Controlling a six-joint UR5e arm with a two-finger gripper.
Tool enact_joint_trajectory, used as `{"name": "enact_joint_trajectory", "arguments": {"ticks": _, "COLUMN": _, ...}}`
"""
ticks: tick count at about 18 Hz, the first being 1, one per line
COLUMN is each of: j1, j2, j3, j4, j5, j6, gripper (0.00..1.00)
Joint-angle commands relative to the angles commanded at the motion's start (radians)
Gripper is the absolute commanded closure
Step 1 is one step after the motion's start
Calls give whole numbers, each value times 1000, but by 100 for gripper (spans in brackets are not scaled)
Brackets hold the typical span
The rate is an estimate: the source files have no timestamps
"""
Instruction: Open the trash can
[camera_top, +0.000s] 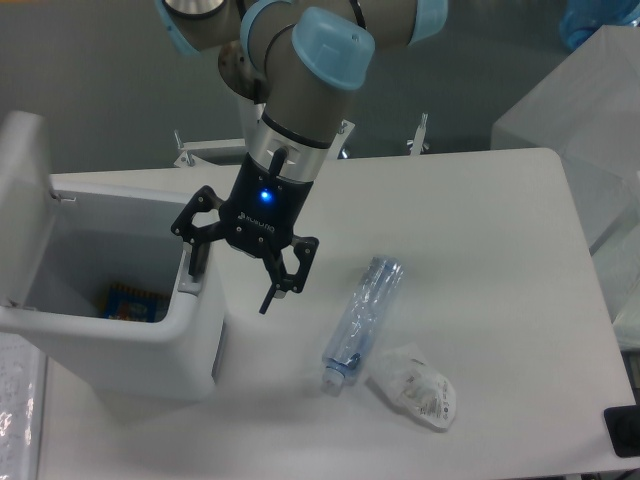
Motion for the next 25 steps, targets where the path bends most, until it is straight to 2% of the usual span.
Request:
{"name": "enact_joint_trajectory", "arguments": {"ticks": 5, "j1": 67, "j2": 3, "j3": 37, "j4": 14, "j5": 3, "j6": 38, "gripper": 0}}
{"name": "enact_joint_trajectory", "arguments": {"ticks": 10, "j1": 136, "j2": -8, "j3": 25, "j4": 37, "j5": 15, "j6": 138, "gripper": 0}}
{"name": "enact_joint_trajectory", "arguments": {"ticks": 13, "j1": 183, "j2": -49, "j3": 5, "j4": 40, "j5": 104, "j6": 175, "gripper": 0}}
{"name": "enact_joint_trajectory", "arguments": {"ticks": 18, "j1": 189, "j2": -159, "j3": 23, "j4": 40, "j5": 288, "j6": 294, "gripper": 0}}
{"name": "enact_joint_trajectory", "arguments": {"ticks": 20, "j1": 187, "j2": -199, "j3": 37, "j4": 40, "j5": 319, "j6": 331, "gripper": 0}}
{"name": "enact_joint_trajectory", "arguments": {"ticks": 22, "j1": 187, "j2": -216, "j3": 48, "j4": 40, "j5": 324, "j6": 366, "gripper": 0}}
{"name": "enact_joint_trajectory", "arguments": {"ticks": 25, "j1": 198, "j2": -216, "j3": 41, "j4": 40, "j5": 354, "j6": 500, "gripper": 0}}
